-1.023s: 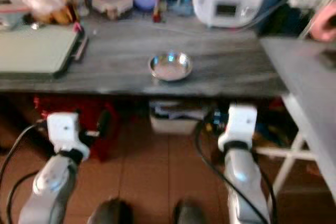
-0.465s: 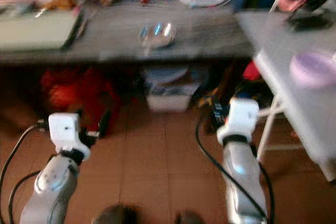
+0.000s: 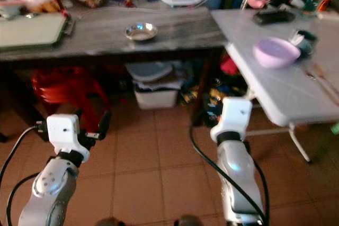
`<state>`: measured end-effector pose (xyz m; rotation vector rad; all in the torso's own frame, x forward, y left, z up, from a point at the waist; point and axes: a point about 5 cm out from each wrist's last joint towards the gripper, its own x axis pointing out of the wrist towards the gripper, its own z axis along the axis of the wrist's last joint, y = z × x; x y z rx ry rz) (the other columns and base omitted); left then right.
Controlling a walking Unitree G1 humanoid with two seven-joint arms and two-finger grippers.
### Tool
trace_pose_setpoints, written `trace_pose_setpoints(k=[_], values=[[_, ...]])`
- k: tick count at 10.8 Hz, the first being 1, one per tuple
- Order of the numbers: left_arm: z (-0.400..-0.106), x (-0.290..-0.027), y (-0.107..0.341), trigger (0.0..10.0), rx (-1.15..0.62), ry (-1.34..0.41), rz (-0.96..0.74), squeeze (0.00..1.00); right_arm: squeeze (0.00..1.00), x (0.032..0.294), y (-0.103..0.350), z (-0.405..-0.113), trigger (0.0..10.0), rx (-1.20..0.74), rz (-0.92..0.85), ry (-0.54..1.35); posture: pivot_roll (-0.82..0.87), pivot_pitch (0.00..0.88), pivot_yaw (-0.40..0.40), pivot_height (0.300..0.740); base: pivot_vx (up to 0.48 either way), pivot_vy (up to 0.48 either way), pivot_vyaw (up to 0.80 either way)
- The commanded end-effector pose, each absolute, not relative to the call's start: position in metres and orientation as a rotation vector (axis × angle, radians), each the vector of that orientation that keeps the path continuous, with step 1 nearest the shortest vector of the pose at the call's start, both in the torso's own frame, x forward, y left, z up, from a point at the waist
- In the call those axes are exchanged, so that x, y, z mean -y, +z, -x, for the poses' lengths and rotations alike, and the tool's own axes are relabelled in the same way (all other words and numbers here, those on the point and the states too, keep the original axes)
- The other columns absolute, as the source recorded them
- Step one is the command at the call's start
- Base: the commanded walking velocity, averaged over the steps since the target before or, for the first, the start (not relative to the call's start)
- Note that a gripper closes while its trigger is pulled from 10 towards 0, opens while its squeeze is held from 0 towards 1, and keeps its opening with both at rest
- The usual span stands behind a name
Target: Setting the table
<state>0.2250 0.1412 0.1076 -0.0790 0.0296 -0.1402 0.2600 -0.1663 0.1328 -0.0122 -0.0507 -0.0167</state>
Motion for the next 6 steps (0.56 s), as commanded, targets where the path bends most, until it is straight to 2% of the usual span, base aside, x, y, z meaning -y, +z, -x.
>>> trace_pose_setpoints(k=[1,6], values=[[-0.2245,-0.1342,0.1120,10.0,-0.011,-0.171,0.073,0.00,0.00,0.1704,0.1347,-0.2605,10.0,0.060,0.017,-0.023,-0.02,0.073,0.025,0.740,0.259,-0.401,0.00],[-0.2261,-0.1312,0.1121,10.0,-0.015,-0.189,0.051,0.00,0.00,0.1682,0.1379,-0.2627,10.0,0.071,0.013,-0.005,-0.03,0.074,0.025,0.740,0.303,-0.368,0.00]])
